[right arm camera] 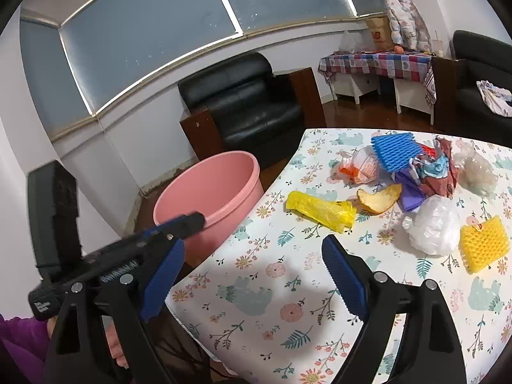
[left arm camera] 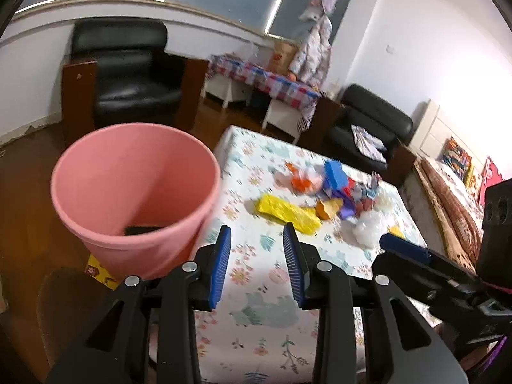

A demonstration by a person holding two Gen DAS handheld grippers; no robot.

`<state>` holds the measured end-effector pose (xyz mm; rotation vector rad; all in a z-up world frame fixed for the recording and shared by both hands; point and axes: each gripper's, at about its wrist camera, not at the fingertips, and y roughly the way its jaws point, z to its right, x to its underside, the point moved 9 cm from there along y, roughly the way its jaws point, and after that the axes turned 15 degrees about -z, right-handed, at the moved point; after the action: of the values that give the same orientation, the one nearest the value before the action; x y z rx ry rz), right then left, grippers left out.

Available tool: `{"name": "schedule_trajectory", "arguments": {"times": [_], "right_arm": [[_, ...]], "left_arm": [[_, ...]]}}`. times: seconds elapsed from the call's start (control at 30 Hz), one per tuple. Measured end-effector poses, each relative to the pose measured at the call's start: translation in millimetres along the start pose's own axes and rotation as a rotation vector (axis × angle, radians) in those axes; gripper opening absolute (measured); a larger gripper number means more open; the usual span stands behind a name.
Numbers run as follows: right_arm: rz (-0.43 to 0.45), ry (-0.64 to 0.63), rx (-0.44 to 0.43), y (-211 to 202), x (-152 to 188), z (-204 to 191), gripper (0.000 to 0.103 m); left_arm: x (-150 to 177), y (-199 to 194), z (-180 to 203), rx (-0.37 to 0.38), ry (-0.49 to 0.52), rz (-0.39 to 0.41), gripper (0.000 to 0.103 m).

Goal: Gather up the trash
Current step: 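Move both empty tools back toward the trash pile, then grasp the yellow plastic bag with the left tool while the right tool grasps the clear plastic bag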

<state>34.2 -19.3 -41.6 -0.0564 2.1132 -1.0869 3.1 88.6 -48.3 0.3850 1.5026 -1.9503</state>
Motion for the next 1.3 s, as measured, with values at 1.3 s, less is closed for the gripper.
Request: {"name": "schedule_trajectory", "arguments": {"times": [1.3], "right_arm": [[0.017,0.272,0.188,-9,-11,167,0.086]], "left_arm": [[-46,133,25,0.119,-0.238,-0.383,0.034]]}}
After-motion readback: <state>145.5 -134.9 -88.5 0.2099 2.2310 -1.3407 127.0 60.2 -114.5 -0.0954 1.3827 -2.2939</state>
